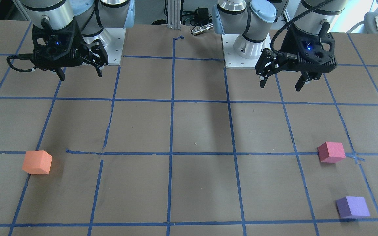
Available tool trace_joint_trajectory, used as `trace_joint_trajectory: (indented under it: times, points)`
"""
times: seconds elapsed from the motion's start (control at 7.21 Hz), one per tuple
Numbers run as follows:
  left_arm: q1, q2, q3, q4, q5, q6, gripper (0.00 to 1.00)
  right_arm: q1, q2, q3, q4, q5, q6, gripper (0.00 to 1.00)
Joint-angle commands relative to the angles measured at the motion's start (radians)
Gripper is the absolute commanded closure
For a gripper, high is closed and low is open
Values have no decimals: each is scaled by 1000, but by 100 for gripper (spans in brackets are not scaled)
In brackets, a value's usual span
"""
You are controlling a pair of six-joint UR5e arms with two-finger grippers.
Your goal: Arrange blocks in a line
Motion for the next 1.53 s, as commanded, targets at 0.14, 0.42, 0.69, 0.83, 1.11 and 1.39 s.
trace_joint_trajectory:
  times: [0.14,0.42,0.69,0.83,1.11,1.39]
  points:
    - [0,5,-12,2,0,-6,0,0,0,-1,-1,8,2,0]
    - [1,7,-14,3,-2,-7,0,0,4,-2,1,5,2,0]
    - [0,7,-15,2,-2,-7,0,0,5,-1,-8,-9,0,0]
    - [0,7,-15,2,-2,-7,0,0,9,-1,-7,-3,0,0]
    - [0,7,-15,2,-2,-7,0,-8,12,1,-7,-4,0,0]
    - [1,7,-15,2,-2,-7,0,-15,14,1,-11,-6,-12,0]
